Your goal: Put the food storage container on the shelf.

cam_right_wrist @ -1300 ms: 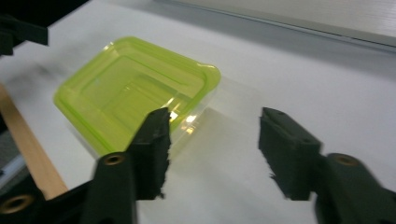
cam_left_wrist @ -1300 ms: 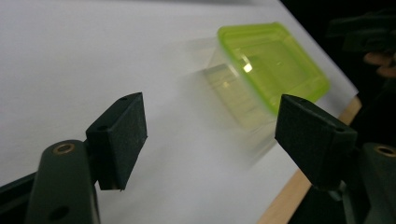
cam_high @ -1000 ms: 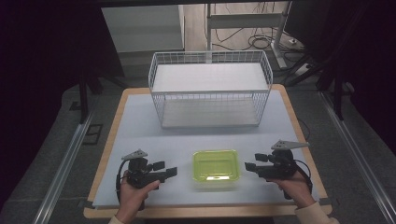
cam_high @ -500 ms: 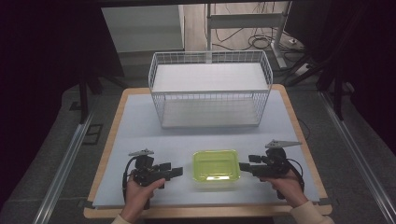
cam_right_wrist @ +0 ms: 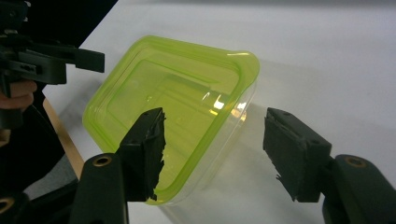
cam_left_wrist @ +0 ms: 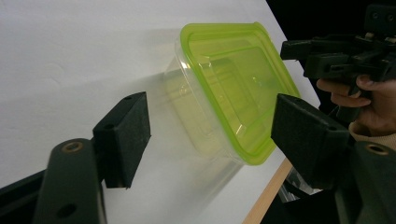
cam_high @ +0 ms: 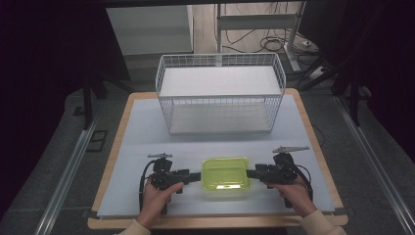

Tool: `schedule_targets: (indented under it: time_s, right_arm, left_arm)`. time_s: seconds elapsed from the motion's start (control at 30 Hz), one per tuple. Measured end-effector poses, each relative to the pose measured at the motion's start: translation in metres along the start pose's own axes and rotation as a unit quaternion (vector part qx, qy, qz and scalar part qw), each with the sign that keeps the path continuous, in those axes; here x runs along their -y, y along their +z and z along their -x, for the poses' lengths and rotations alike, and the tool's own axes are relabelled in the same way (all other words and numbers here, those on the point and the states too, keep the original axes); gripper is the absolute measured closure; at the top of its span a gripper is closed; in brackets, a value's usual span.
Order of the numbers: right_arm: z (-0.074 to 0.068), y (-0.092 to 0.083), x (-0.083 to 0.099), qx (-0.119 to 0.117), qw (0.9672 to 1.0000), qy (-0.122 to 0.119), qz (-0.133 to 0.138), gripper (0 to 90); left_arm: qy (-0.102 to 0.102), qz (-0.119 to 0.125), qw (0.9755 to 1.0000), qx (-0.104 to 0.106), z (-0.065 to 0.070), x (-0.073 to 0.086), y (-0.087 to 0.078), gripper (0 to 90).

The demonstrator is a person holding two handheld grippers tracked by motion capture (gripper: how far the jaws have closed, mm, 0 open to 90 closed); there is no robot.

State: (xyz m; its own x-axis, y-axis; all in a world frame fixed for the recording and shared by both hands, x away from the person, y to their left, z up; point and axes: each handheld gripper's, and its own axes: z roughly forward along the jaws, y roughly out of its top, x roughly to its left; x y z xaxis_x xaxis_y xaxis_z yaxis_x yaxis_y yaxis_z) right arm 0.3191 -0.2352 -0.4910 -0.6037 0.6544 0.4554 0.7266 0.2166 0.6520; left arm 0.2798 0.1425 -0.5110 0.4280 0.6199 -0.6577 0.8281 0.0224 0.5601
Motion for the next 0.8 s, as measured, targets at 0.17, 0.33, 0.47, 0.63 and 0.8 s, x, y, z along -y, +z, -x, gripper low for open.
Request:
schedule_targets:
  time_s: [0.17, 0.33, 0.47, 0.63, 0.8]
  right_arm:
    - [0.003, 0.003, 0.001, -0.003, 0.9999, 0.013, -0.003, 41.5]
    - [0.005, 0.008, 0.003, -0.014, 0.9994, 0.031, -0.009, 45.9]
    - [0.005, 0.010, 0.004, -0.018, 0.9991, 0.037, -0.012, 48.9]
    - [0.007, 0.015, 0.005, -0.031, 0.9979, 0.052, -0.023, 57.5]
    - [0.009, 0.017, 0.006, -0.048, 0.9961, 0.067, -0.030, 66.4]
  left_arm:
    - [-0.006, -0.008, 0.9999, 0.007, 0.000, -0.002, 0.008, 31.0]
    - [-0.011, -0.017, 0.9998, 0.008, 0.000, -0.004, 0.017, 35.4]
    - [-0.009, -0.027, 0.9996, 0.005, 0.000, -0.004, 0.021, 38.3]
    - [-0.019, -0.035, 0.9990, 0.019, -0.001, -0.005, 0.030, 52.3]
    - [-0.025, -0.043, 0.9984, 0.026, -0.002, -0.004, 0.035, 61.6]
